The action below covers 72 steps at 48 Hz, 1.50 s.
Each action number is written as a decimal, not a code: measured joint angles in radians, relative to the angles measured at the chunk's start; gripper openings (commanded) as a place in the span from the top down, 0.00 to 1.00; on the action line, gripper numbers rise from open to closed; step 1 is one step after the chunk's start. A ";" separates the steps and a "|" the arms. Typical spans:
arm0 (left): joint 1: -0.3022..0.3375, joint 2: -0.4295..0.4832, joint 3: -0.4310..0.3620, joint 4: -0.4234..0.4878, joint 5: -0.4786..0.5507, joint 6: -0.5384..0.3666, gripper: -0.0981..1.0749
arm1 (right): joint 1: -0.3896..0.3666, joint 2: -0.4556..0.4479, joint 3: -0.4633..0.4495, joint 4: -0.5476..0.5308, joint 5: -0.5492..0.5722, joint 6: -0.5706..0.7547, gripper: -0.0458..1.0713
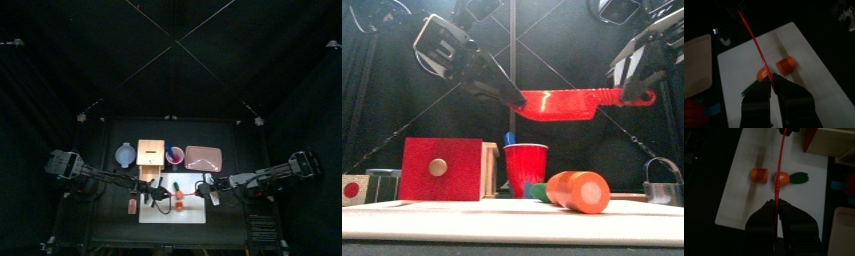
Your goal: Cut carrot
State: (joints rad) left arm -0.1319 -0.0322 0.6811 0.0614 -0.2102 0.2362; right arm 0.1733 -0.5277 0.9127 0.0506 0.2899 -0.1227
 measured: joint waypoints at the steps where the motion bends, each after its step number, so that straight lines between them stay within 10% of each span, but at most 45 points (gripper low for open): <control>1: 0.000 -0.003 0.005 0.000 -0.017 0.000 0.51 | -0.003 -0.005 0.000 0.000 0.002 0.000 0.74; 17: 0.005 -0.012 0.046 -0.048 -0.204 0.005 0.20 | -0.014 -0.017 -0.002 -0.005 0.020 0.002 0.74; 33: 0.005 -0.040 0.092 -0.074 -0.262 0.005 0.19 | -0.054 -0.089 0.018 0.075 0.115 0.100 0.74; 47: 0.005 -0.049 0.120 -0.106 -0.296 0.005 0.19 | -0.081 -0.173 0.048 0.158 0.265 0.561 0.74; 72: 0.003 -0.069 0.176 -0.112 -0.298 0.005 0.19 | -0.054 -0.186 0.163 -0.095 0.321 1.508 0.72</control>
State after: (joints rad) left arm -0.1289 -0.1012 0.8575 -0.0506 -0.5077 0.2408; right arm 0.1197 -0.7133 1.0753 -0.0445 0.6105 1.3852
